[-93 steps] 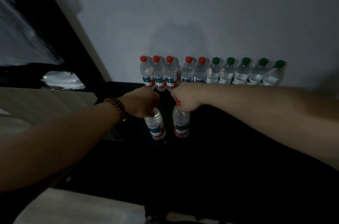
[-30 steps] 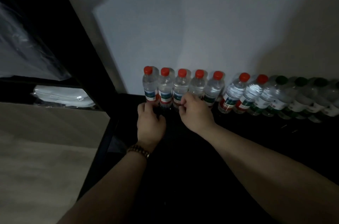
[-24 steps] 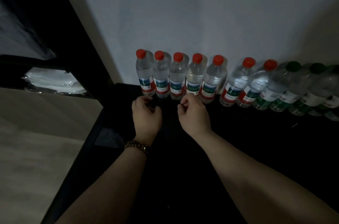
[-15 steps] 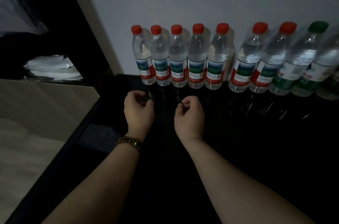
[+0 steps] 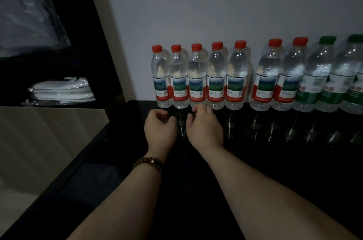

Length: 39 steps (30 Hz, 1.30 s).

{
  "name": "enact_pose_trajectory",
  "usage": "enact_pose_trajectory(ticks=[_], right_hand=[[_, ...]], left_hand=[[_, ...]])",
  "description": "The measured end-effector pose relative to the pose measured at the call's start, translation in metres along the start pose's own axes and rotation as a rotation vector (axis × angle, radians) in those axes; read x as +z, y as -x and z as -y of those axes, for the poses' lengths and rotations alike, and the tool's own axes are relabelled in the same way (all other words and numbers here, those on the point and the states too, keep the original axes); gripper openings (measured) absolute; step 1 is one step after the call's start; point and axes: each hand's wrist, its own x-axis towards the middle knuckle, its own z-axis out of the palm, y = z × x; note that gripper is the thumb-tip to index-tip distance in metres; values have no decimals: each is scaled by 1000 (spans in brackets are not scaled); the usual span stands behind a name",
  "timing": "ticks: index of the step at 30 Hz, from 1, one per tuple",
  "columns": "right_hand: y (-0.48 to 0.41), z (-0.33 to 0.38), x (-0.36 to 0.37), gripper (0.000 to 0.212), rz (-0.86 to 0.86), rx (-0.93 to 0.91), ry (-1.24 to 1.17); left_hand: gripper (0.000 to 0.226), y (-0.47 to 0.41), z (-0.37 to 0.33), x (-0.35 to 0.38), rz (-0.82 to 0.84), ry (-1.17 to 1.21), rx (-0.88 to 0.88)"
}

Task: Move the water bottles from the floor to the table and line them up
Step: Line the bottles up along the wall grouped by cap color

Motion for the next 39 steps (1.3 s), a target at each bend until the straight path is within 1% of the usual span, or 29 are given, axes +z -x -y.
enact_pose_trajectory(ticks=[2, 6, 10, 14, 16, 18, 20, 23, 25, 28, 29, 31, 34, 36, 39], right_hand=[[-11, 7, 12, 21, 41, -68, 107], [-29, 11, 35, 17, 116, -283, 252], [-46, 13, 53, 21, 122, -329, 261], [-55, 12, 62, 33, 169, -361, 204], [-58, 9, 64, 37, 204, -329, 119], [-61, 6, 64, 40, 218, -239, -1], [-64, 5, 64, 44, 219, -169, -89], [-64, 11, 67, 54, 304, -190, -87], [-59, 21, 71, 61, 368, -200, -80], [-54, 31, 78, 68, 418, -205, -31], [-55, 32, 79, 67, 421, -205, -20], [-59, 30, 80, 59, 400, -175, -46], [-62, 26, 79, 51, 374, -135, -84], [-63, 25, 81, 53, 379, -116, -97], [-66, 22, 84, 65, 361, -64, -145]], left_hand=[[22, -16, 1, 3, 12, 34, -44], [25, -43, 17, 10, 71, 103, -114], [28, -75, 29, 10, 65, 206, -215], [35, -94, 35, 7, 220, 292, -232], [34, -104, 39, 4, 243, 245, -190], [32, -113, 43, 1, 166, 204, -162], [31, -114, 44, 2, 152, 210, -150], [36, -109, 40, 6, 206, 216, -133], [39, -108, 38, 5, 210, 232, -133], [36, -108, 39, 4, 210, 224, -100], [36, -108, 40, 4, 217, 214, -90], [37, -109, 39, 3, 226, 229, -91], [39, -111, 38, 1, 200, 300, -137], [39, -114, 38, 0, 201, 365, -180], [47, -112, 34, 1, 298, 400, -177]])
